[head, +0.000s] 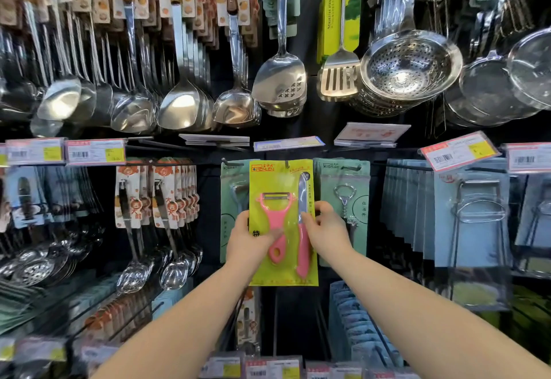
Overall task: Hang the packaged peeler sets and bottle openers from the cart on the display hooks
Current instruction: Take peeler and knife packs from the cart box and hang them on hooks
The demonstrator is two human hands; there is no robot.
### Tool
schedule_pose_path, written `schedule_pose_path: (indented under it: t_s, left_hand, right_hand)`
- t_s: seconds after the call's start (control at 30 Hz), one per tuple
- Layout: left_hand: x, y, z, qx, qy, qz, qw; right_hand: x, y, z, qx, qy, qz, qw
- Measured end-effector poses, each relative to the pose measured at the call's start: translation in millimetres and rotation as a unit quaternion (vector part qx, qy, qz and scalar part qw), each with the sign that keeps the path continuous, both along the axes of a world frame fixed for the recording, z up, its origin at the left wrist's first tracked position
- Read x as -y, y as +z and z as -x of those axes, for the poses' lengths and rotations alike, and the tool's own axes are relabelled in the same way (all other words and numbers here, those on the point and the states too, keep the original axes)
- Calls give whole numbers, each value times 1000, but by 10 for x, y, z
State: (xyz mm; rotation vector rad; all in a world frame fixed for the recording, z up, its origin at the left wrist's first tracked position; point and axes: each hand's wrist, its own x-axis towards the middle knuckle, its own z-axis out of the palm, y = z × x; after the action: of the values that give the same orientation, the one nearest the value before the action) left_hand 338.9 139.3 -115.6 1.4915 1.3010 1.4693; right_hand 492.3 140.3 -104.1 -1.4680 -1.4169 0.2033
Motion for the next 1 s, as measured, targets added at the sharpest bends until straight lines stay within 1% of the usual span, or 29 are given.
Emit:
schedule_pose_path:
  t_s: [0.3, 0.37, 0.4, 0.5, 0.6, 0.67, 0.73, 0.83, 0.9, 1.0]
  left_hand:
    - [-87, 66, 58, -99, 10, 10, 995]
    - [-98, 61, 119, -131, 13, 0, 991]
    - [-95, 56, 157, -169, 28, -8, 985]
    - [-6, 44, 292, -298, 74, -83, 948]
    - [130, 14, 393, -423, 90, -192, 881]
    - [228, -17, 396, -485, 79, -241, 837]
    - [329, -63, 341, -531, 49, -283, 797]
    - [475, -201, 191, -581, -12, -322, 748]
    - [570, -314, 71, -603, -45, -317, 731]
    - [733, -460, -110, -629, -89, -285, 717]
  right_hand:
    - [-13, 44, 2, 15, -10, 33, 999]
    - [81, 51, 4, 37, -21, 30, 999]
    - [145, 52, -1, 65, -34, 28, 997]
    - [384, 65, -14, 196, -80, 25, 977]
    - [680, 61, -9, 330, -126, 37, 935]
    - [877, 12, -19, 385, -145, 65, 909]
    - [1078, -73, -42, 418, -162, 99, 888]
    - [1375, -236, -123, 426, -179, 164, 871]
    - [1573, -335, -208, 421, -190, 216, 860]
    - [1886, -444, -362, 415, -214, 274, 841]
